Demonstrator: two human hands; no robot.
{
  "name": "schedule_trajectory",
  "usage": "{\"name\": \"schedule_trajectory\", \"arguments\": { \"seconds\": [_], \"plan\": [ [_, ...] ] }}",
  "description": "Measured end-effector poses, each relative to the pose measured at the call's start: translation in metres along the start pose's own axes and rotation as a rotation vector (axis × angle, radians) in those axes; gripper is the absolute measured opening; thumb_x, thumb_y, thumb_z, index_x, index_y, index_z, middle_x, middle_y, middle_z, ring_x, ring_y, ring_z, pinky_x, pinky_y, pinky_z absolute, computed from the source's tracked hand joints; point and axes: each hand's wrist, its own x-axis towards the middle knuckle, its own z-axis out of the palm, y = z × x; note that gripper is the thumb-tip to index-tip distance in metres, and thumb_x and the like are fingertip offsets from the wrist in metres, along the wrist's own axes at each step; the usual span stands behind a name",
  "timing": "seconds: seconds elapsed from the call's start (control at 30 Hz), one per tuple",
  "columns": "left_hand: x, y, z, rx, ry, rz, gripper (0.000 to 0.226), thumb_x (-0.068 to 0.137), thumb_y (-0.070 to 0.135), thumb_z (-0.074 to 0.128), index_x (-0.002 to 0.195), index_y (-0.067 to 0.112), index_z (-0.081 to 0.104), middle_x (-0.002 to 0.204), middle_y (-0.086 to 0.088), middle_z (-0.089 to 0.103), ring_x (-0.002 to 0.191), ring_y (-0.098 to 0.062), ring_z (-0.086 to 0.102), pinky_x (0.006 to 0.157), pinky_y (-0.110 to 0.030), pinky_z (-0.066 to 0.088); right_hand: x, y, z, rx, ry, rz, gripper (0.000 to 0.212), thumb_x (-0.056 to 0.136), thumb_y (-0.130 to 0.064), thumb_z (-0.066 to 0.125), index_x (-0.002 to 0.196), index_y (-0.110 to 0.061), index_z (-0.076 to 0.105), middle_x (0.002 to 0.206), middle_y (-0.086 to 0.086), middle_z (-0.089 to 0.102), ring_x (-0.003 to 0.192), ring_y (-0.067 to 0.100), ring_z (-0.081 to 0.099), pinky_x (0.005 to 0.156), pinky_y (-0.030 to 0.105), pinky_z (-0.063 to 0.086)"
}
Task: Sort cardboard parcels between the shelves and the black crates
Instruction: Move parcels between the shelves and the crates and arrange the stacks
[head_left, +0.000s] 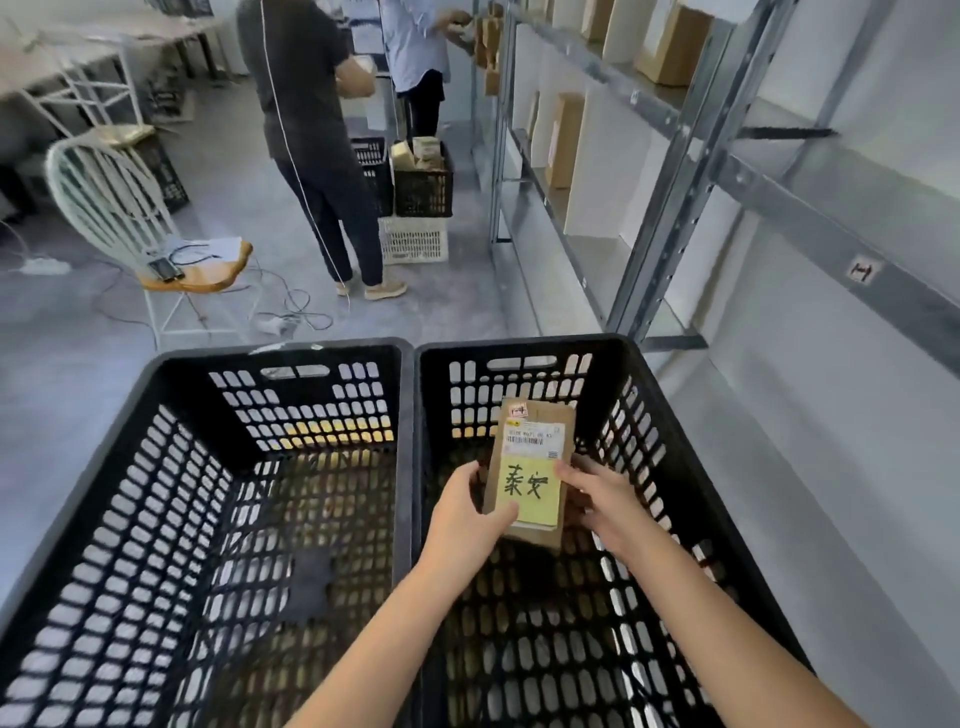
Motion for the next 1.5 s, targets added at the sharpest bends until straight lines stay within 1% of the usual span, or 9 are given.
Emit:
{"name": "schedule_trajectory", "arguments": {
  "seconds": [0.33,0.43,0.53,0.6,0.8,0.97,1.1,1.37,1.5],
  "plan": [
    [0.041,0.004,0.010,-0.015,0.132,-0.206,0.077,0.091,0.038,0.069,0.154,0.016,0.029,0.156,-0.001,0.038,0.141,-0.017,0.037,0.101,-0.023,0.032,0.071,0.022,0.014,-0.040,-0.066,0.156,0.047,0.089,-0.021,0.073,0.133,-0.012,0.059,0.119,0.007,0.070,0.116,0.027,0.062,0.104,0.056,0.044],
    [0.056,0.005,0.016,0.002,0.158,-0.240,0.068,0.091,0.031,0.070,0.148,0.016,0.036,0.139,0.004,0.047,0.107,0.001,0.050,0.075,-0.001,0.037,0.090,0.021,0.028,-0.152,-0.129,0.155,0.048,0.089,-0.025,0.073,0.133,-0.017,0.060,0.123,0.003,0.068,0.119,0.024,0.059,0.104,0.052,0.042],
    [0.067,0.004,0.024,0.000,0.213,-0.266,0.052,0.090,0.027,0.070,0.135,0.019,0.046,0.122,0.008,0.051,0.082,0.005,0.047,0.053,-0.007,0.037,0.105,0.019,0.041,-0.220,-0.197,0.144,0.039,0.090,-0.024,0.072,0.128,-0.018,0.064,0.114,-0.001,0.071,0.101,0.013,0.064,0.078,0.036,0.048],
    [0.071,0.002,0.029,0.002,0.230,-0.290,0.053,0.090,0.029,0.070,0.136,0.018,0.046,0.115,0.009,0.049,0.083,0.002,0.048,0.053,-0.009,0.035,0.115,0.022,0.047,-0.257,-0.196,0.146,0.042,0.090,-0.023,0.071,0.130,-0.016,0.062,0.122,0.003,0.069,0.112,0.021,0.061,0.095,0.048,0.047],
    [0.076,-0.003,0.031,-0.048,0.232,-0.321,0.061,0.089,0.027,0.069,0.143,0.021,0.039,0.121,0.009,0.049,0.093,0.000,0.051,0.058,-0.010,0.036,0.131,0.030,0.060,-0.314,-0.191,0.167,0.045,0.091,-0.022,0.070,0.133,-0.013,0.059,0.125,0.006,0.067,0.115,0.025,0.061,0.104,0.051,0.045],
    [0.074,-0.003,0.029,-0.065,0.243,-0.337,0.069,0.092,0.028,0.067,0.150,0.021,0.030,0.131,0.004,0.046,0.106,-0.007,0.049,0.061,-0.012,0.038,0.139,0.042,0.072,-0.354,-0.118,0.086,0.046,0.089,-0.023,0.073,0.130,-0.006,0.061,0.119,0.009,0.070,0.085,0.011,0.066,0.067,0.024,0.053],
    [0.070,-0.003,0.030,-0.029,0.231,-0.306,0.066,0.093,0.026,0.066,0.148,0.019,0.032,0.138,0.000,0.046,0.111,-0.009,0.049,0.073,-0.015,0.044,0.136,0.052,0.072,-0.497,-0.055,-0.003,0.037,0.093,-0.028,0.067,0.124,-0.007,0.067,0.119,0.010,0.071,0.088,0.013,0.064,0.073,0.023,0.051],
    [0.060,0.006,0.013,0.173,0.149,-0.158,0.070,0.091,0.019,0.066,0.150,0.009,0.030,0.145,-0.005,0.041,0.132,-0.019,0.043,0.108,-0.032,0.042,0.106,0.022,0.052,-0.812,-0.049,-0.279,0.043,0.104,-0.030,0.047,0.140,-0.007,0.053,0.141,0.010,0.057,0.130,0.023,0.051,0.101,0.027,0.038],
    [0.059,0.016,0.000,0.243,0.103,-0.001,0.066,0.091,0.020,0.066,0.147,0.009,0.033,0.143,-0.006,0.043,0.132,-0.019,0.042,0.107,-0.026,0.035,0.078,-0.003,0.033,-0.933,-0.048,-0.397,0.045,0.104,-0.033,0.046,0.142,-0.011,0.051,0.145,0.005,0.053,0.135,0.020,0.047,0.106,0.029,0.035]
  ]
}}
